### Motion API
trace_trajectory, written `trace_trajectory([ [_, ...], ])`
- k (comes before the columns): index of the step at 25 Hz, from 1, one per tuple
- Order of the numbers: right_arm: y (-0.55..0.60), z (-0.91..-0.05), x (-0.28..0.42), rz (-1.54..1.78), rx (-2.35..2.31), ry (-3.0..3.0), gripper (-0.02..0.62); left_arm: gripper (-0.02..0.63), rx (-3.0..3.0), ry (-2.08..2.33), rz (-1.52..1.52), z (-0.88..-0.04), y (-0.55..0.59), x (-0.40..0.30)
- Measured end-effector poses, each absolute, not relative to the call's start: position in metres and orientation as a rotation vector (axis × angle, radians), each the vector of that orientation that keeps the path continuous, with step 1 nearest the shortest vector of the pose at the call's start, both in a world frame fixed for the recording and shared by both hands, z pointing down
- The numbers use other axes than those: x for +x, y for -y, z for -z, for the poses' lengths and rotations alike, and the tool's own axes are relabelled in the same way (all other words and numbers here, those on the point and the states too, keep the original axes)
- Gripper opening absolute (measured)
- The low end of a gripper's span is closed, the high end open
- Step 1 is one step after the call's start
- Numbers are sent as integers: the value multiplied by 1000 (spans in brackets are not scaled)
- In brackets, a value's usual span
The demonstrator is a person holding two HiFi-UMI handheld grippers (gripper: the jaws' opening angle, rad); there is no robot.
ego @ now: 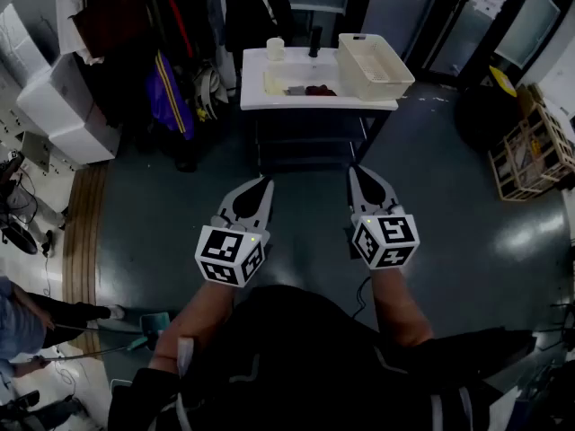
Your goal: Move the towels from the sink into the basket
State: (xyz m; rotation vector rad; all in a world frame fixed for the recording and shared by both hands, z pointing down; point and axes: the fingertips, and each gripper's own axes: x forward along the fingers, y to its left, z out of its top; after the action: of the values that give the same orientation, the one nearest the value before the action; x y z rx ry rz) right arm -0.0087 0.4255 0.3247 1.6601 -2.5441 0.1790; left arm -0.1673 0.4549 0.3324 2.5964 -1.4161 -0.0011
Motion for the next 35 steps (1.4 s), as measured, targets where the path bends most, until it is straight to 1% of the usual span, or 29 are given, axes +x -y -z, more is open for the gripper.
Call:
trace_trajectory([
  [17, -423, -318, -21, -193, 1699, 2557, 6, 8, 2600, 1405, 8, -331, -448, -184],
  [35, -401, -331, -75, -193, 1723, 2495, 6, 8, 2601, 1316, 28, -353, -424, -237],
])
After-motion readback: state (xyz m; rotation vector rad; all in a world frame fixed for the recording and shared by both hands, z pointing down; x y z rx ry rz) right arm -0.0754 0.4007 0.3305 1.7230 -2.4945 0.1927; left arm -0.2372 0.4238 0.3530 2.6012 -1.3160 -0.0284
